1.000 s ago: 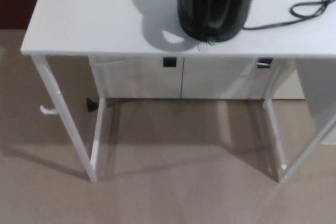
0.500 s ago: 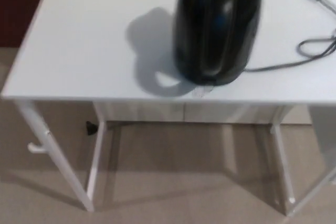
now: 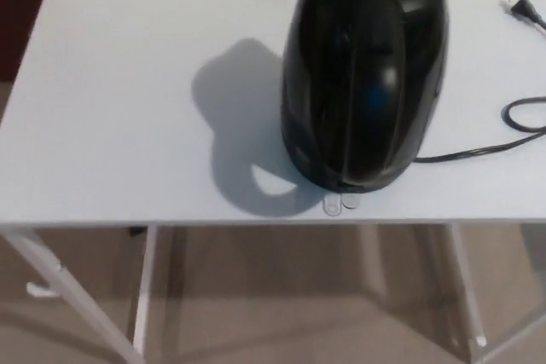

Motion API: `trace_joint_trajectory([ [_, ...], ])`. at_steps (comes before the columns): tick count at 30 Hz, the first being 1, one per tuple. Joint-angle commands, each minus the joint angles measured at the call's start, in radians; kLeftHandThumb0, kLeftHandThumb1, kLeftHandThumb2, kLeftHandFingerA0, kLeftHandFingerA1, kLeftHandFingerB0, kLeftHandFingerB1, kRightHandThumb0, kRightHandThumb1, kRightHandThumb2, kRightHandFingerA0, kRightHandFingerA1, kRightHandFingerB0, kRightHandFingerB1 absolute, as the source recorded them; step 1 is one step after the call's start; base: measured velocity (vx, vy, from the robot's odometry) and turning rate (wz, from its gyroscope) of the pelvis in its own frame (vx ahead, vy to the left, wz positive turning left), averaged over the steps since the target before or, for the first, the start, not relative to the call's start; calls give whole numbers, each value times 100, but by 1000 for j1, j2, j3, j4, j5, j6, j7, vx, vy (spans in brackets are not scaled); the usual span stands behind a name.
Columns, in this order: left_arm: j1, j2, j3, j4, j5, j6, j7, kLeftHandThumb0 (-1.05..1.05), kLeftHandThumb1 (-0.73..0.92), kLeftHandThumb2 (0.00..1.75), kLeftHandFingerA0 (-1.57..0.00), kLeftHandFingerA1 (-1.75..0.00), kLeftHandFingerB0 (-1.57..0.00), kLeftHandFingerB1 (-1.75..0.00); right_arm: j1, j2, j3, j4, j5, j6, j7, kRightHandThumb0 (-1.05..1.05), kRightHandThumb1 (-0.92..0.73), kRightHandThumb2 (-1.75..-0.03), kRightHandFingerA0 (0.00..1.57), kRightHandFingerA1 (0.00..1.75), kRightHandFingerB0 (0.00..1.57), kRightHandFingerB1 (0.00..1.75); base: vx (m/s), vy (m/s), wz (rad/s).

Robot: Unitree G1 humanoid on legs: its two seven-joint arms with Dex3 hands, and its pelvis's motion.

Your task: The robot walk towards a table in front and click the button on the base of the boilling pot using its left middle finger

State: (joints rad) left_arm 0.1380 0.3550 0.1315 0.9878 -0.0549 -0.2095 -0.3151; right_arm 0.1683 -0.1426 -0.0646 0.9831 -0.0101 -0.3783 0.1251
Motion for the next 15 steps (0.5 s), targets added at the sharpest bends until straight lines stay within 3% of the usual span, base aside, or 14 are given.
trace_joint_trajectory([
  [1,-6,13,0,17,13,-20,9,-13,38,84,-34,-57,-12,-47,10,-4,-14,2,10,-8,-1,-12,-39,-85,40,61,18,51,154,125,2],
  [15,5,16,-3,-6,12,-23,8,-14,38,84,-35,-57,-14,-48,-4,-2,-14,18,-2,-18,-9,-13,-40,-86,43,62,20,51,58,-8,3],
])
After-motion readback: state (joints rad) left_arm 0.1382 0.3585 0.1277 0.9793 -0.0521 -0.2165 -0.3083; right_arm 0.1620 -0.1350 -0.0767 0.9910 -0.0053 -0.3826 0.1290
